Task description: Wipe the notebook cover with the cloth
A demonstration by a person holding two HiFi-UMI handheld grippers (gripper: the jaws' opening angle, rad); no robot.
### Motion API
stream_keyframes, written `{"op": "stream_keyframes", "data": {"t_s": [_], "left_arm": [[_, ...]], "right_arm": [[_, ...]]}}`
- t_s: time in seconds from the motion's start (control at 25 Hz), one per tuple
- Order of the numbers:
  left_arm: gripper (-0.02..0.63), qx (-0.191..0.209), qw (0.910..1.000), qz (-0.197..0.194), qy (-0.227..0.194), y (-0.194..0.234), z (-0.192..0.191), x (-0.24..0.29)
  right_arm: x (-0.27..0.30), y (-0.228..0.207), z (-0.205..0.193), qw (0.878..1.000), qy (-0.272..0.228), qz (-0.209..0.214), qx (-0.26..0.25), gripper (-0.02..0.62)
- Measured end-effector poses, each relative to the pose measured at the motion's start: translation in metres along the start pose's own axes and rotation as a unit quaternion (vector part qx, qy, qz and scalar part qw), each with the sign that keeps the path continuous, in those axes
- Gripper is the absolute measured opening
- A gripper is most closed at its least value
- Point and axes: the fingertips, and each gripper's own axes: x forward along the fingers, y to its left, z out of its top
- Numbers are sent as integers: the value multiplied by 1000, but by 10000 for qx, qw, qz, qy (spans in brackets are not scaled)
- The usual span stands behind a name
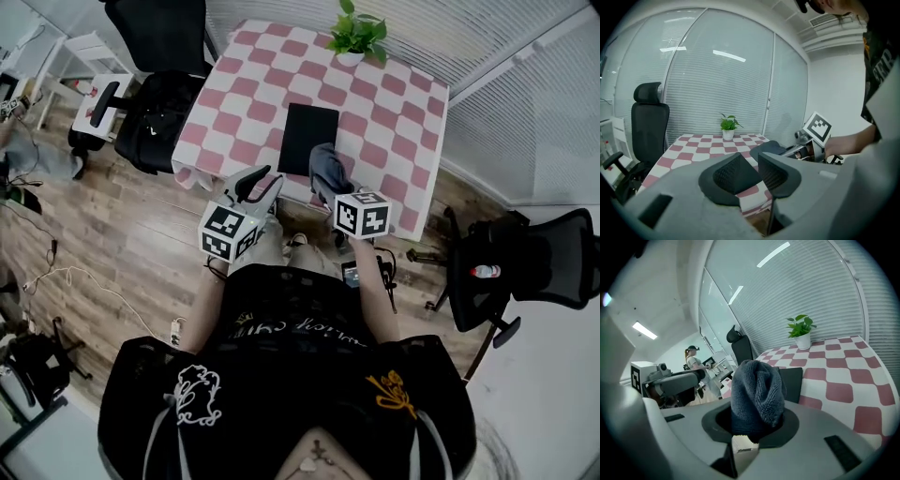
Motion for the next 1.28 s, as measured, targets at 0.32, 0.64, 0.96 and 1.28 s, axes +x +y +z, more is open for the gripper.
{"op": "stream_keyframes", "data": {"t_s": [0.32, 0.64, 0.96, 1.28], "left_arm": [[114, -3, 9997, 201, -145, -1, 14, -31], [114, 93, 9997, 102, -189, 7, 7, -65], [114, 316, 9989, -34, -347, 19, -14, -163], [114, 329, 9976, -511, -344, 26, -47, -234]], "right_arm": [[-5, 46, 2, 9986, -60, 194, -479, 81], [-2, 85, -12, 9980, -97, 96, -622, 81], [8, 178, -38, 9978, -329, 44, -565, 81], [3, 256, -71, 9974, -556, -285, -359, 81]]}}
